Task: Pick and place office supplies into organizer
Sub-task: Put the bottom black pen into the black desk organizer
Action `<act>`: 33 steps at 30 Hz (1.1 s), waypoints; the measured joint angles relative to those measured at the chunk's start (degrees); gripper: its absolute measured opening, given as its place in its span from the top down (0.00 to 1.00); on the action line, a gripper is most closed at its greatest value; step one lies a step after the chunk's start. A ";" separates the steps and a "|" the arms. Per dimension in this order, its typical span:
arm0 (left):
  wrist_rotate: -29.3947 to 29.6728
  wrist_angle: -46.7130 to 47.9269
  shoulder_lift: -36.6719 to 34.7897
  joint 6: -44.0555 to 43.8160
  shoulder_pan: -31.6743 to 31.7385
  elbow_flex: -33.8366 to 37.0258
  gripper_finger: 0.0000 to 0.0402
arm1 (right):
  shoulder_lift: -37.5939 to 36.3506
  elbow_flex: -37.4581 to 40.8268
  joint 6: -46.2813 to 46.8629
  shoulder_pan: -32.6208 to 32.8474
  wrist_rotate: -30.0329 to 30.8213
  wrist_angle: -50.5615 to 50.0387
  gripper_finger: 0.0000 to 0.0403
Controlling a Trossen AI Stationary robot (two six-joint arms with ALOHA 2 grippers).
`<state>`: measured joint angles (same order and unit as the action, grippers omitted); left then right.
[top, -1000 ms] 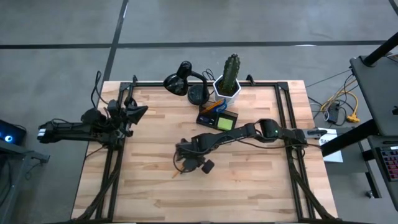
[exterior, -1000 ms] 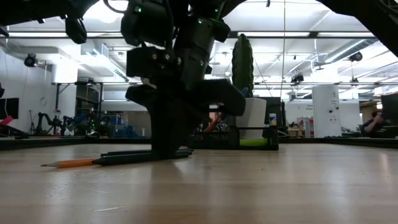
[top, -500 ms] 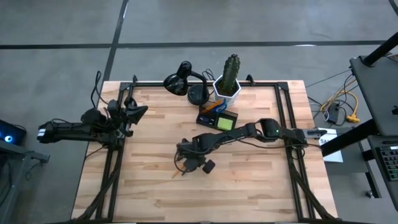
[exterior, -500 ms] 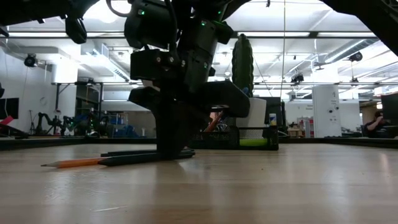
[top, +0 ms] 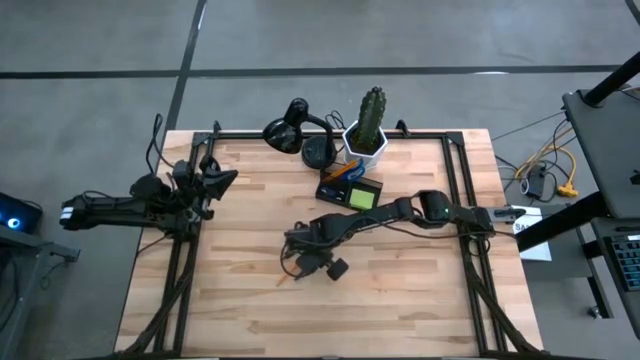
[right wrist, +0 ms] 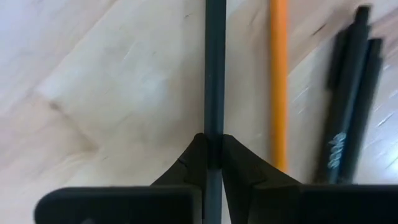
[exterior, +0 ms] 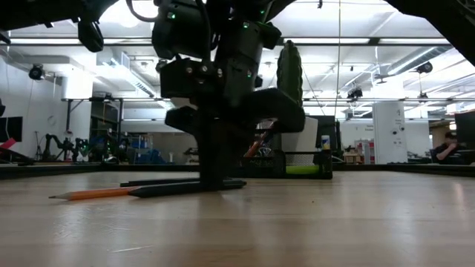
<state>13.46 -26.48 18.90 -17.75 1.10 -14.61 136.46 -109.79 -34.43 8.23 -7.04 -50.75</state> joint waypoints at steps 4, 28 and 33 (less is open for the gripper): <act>0.00 -0.02 0.02 0.13 0.02 0.00 1.00 | 0.16 -2.04 2.74 -0.21 -3.35 -4.16 0.96; 0.00 0.04 -0.56 0.15 0.01 0.00 1.00 | -1.44 -19.78 20.03 -7.81 -13.05 -13.91 0.97; 0.01 0.15 -1.44 0.15 0.02 0.00 1.00 | -2.40 -24.30 21.64 -9.98 -10.89 -12.85 0.97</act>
<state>13.47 -26.33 17.46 -17.61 1.13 -14.61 134.06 -134.08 -12.78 -1.75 -17.93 -63.60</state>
